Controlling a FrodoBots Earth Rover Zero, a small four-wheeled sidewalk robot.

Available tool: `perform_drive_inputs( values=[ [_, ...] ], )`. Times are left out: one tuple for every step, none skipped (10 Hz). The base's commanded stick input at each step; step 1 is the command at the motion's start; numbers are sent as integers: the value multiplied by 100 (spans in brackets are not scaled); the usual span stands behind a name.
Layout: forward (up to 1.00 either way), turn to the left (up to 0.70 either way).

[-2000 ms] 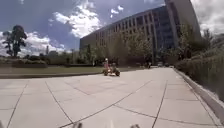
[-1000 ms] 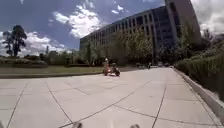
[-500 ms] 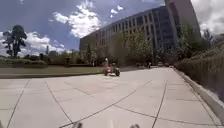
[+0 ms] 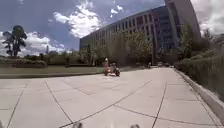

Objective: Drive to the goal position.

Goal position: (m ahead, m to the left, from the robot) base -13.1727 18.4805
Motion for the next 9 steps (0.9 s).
perform_drive_inputs(
  values=[
    [7,0],
    [7,0],
    [7,0],
    [7,0],
    [7,0],
    [7,0],
    [7,0],
    [7,0],
    [7,0]
  ],
)
